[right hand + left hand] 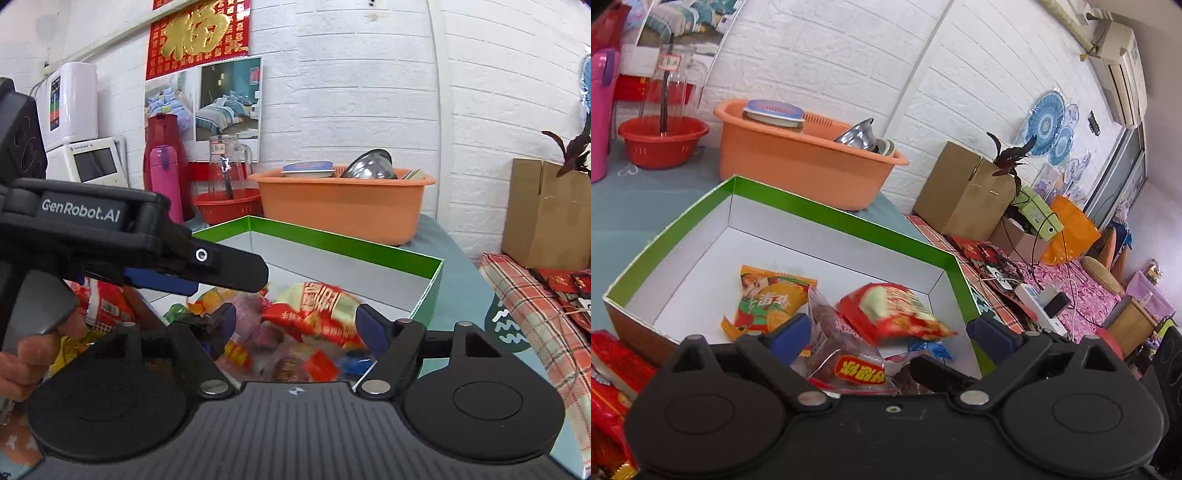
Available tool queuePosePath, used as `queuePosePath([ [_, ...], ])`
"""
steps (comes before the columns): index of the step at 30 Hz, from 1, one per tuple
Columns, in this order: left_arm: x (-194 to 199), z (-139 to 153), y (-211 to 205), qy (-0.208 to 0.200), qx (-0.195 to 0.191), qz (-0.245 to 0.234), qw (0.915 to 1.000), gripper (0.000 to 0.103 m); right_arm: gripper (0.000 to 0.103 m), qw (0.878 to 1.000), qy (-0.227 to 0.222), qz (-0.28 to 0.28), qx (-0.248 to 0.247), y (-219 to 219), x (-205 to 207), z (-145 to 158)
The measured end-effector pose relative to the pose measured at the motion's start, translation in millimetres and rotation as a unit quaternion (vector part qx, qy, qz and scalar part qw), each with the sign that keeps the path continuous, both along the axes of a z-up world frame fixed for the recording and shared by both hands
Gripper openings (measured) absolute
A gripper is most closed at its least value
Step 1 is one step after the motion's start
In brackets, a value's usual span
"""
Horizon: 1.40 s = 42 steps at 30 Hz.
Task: Organize snacks
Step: 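Drop the red snack bag and peanut bag into the box with both grippers, then grasp the pink biscuit bag with the right gripper while the left grasps a small bag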
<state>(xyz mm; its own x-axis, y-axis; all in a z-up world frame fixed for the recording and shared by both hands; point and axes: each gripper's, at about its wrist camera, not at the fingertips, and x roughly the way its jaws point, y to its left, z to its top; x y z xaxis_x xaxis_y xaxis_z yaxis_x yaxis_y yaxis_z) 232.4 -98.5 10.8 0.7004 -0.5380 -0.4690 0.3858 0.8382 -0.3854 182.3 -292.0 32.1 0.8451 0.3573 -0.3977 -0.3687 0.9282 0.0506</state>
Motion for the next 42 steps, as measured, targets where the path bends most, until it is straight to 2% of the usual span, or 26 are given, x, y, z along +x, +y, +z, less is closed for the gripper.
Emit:
queuePosePath([
  [7, -44.3, 33.0, 18.2, -0.023, -0.023, 0.012, 0.9994, 0.103, 0.103, 0.999, -0.034, -0.008, -0.002, 3.8, -36.7, 32.6],
  [10, -78.2, 47.8, 33.3, -0.051, -0.032, 0.02, 0.998, 0.103, 0.103, 0.999, -0.041, -0.005, 0.002, 6.5, -61.4, 47.5],
  [14, -125.0, 54.7, 54.8, -0.083, -0.023, 0.048, 0.9952, 0.103, 0.103, 0.999, -0.052, 0.013, 0.006, 12.7, -95.5, 56.9],
  [19, -175.4, 40.1, 86.0, -0.081, -0.015, 0.084, 0.993, 0.103, 0.103, 0.998, -0.039, 0.047, 0.018, 27.7, -122.9, 51.9],
  [24, -210.9, 11.8, 115.4, -0.044, -0.012, 0.126, 0.991, 0.103, 0.103, 0.996, 0.0, 0.083, 0.025, 52.3, -137.7, 33.6],
  [30, -229.9, -5.6, 145.1, -0.013, 0.0, 0.161, 0.987, 0.103, 0.103, 0.988, 0.064, 0.136, 0.041, 85.4, -149.8, 8.5],
  [34, -232.5, -9.2, 169.8, -0.008, -0.025, 0.184, 0.9826, 0.103, 0.103, 0.983, 0.08, 0.165, 0.035, 106.9, -152.5, 2.1],
  [37, -224.7, -8.0, 178.8, -0.006, -0.04, 0.178, 0.9832, 0.103, 0.103, 0.98, 0.083, 0.174, 0.037, 120.2, -149.4, 1.9],
  [42, -196.4, -0.7, 178.7, -0.02, -0.008, 0.151, 0.9882, 0.103, 0.103, 0.976, 0.101, 0.179, 0.064, 140.8, -134.7, -1.4],
])
